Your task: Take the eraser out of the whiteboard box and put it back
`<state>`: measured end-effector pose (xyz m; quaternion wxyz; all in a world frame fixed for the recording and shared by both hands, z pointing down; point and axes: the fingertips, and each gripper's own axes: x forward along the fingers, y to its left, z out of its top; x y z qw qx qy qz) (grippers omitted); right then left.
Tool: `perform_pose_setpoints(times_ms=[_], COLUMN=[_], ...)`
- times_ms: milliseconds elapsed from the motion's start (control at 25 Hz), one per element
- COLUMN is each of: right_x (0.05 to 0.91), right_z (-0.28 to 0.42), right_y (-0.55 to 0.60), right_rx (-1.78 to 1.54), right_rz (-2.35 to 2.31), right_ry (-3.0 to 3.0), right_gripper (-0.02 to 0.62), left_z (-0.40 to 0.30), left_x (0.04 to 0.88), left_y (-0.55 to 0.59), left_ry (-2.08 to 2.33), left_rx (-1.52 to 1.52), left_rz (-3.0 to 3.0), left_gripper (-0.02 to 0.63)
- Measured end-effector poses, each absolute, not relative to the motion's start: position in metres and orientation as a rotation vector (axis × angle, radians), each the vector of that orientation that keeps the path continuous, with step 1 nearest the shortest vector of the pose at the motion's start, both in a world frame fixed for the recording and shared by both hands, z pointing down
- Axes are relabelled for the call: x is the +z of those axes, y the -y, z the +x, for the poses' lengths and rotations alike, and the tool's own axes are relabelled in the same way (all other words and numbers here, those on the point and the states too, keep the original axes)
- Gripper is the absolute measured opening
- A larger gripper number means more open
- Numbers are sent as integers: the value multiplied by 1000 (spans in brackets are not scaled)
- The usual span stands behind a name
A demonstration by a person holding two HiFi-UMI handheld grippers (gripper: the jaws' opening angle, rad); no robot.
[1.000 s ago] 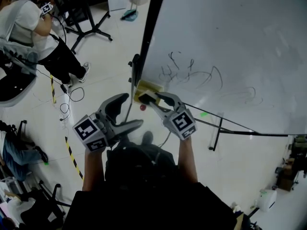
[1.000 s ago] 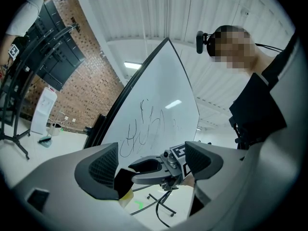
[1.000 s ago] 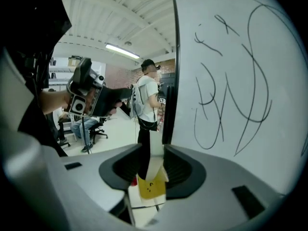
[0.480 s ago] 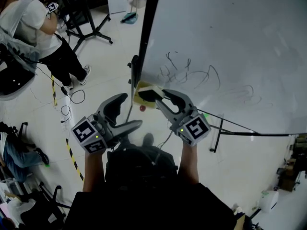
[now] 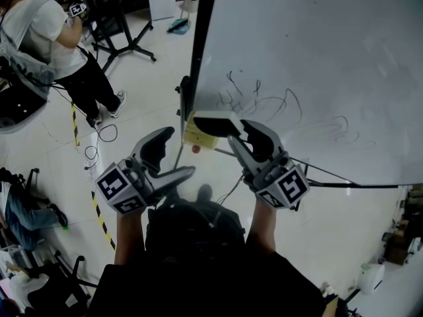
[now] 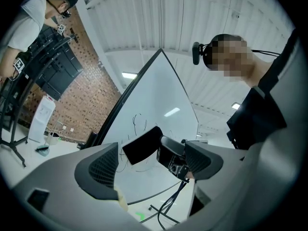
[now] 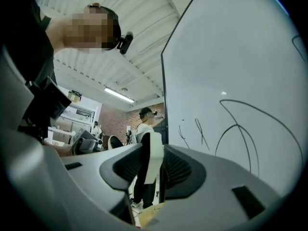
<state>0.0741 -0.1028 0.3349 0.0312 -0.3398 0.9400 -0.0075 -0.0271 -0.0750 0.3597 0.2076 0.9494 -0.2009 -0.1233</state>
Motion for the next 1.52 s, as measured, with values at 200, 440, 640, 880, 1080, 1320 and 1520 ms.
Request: perform_pose_setpoints(times_ms=[200,440,640,880,1080,1320,1520], right_x=[314,302,288,275,266,252,245], right_z=[83,88,94,101,109,115,120], right_y=[98,98,97,97,96,93,90], right_rx=[-17,-25,-17,-23,-39,-27,-21], right_rz=[-1005,-980,-949,-916,-885,-852,-832], right_ry=[-2819,-2775,-2719,-2651,-2591,-2544,-2509], right_gripper=[153,153,153,152,152,152,152], left_z=[-26,-24,-20,-17,-15,-14,-15], left_x=[352,344,335,329,325,314,314], left_y=[75,76,78,80,81,84,82], left_ry=[565,560,542,525,510,521,507], left_rx=[-356,-377,-400,-425,-443,-475,-470], left_rz=[2654,2654,2667,2674,2674,2691,2696], left_gripper=[431,431,431,431,431,431,431])
